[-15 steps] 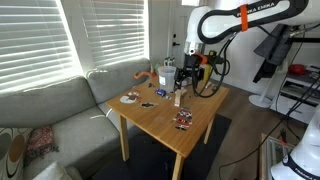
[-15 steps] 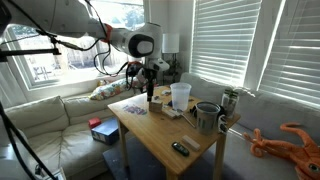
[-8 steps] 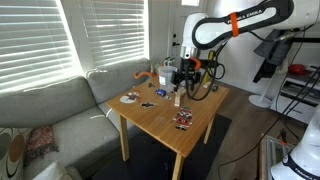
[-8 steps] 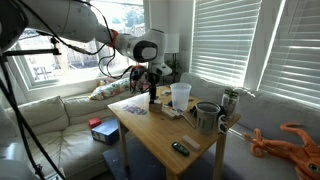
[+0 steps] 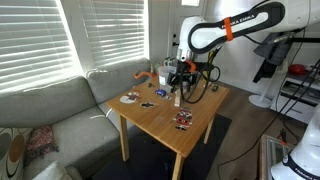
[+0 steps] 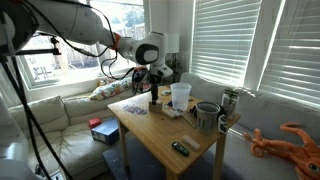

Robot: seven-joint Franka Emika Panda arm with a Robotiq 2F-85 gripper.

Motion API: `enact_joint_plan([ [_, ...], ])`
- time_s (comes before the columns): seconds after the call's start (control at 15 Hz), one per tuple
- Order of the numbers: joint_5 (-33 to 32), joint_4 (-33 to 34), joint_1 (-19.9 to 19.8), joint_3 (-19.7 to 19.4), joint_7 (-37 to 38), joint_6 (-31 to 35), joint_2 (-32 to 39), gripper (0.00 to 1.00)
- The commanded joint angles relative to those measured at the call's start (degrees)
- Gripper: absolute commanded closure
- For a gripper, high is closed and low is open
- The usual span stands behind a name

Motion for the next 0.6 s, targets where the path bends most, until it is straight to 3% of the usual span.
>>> enact_joint_plan([
  [0.0,-1.77,2.11,1.15,-0.55,2.74,0.79,2.27,0.0],
  [0.07,-1.64,2.19,1.23,-0.6,2.74,0.79,2.53,0.0],
  [0.13,-1.58,2.31,1.28,-0.66,2.87,0.78,2.77,0.07],
  [0.27,-1.51,2.51,1.33,-0.76,3.0,0.59,3.16,0.31],
  [0.4,-1.3,2.58,1.32,-0.84,2.93,0.35,3.36,0.38],
  [0.53,-1.22,2.65,1.33,-0.91,2.91,0.13,3.38,0.54],
])
